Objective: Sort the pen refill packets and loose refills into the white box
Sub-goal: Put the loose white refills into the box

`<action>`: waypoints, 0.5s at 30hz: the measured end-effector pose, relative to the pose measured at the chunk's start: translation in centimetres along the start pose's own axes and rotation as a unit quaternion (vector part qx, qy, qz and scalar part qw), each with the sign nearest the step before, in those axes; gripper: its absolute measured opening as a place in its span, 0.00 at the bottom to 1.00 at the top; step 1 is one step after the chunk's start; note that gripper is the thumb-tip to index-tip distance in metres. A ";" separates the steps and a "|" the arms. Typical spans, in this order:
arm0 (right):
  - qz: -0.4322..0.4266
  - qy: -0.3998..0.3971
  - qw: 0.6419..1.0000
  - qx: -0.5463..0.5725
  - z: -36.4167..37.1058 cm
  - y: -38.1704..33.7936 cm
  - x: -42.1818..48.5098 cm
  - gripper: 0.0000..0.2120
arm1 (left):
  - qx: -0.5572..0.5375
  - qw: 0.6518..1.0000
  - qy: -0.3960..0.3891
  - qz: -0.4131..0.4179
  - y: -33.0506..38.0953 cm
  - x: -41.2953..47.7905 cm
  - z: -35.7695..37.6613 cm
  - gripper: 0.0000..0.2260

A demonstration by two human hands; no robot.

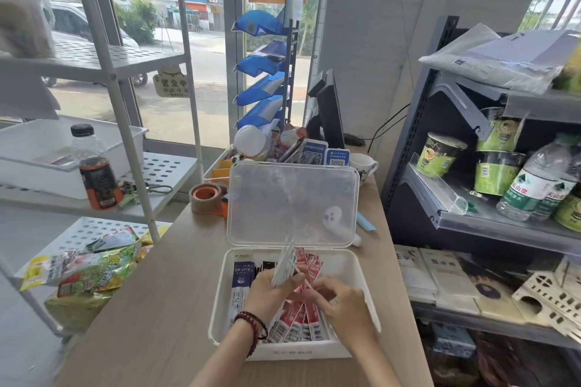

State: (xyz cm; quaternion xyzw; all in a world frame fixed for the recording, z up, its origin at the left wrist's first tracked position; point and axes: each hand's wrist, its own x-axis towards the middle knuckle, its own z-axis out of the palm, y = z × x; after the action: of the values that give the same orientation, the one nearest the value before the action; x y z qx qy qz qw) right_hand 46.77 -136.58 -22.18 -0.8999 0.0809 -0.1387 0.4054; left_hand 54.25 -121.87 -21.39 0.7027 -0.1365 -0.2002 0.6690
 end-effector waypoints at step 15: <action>0.117 0.090 0.988 -0.043 0.5 0.3 0.1 0.06 | 0.046 0.999 0.025 -0.008 -0.5 0.3 -0.2 0.23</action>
State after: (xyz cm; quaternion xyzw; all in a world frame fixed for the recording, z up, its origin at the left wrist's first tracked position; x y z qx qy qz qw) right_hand 46.97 -136.40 -22.69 -0.8848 0.2278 -0.1666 0.3707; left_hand 54.60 -121.84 -21.92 0.7382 -0.1231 -0.1815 0.6379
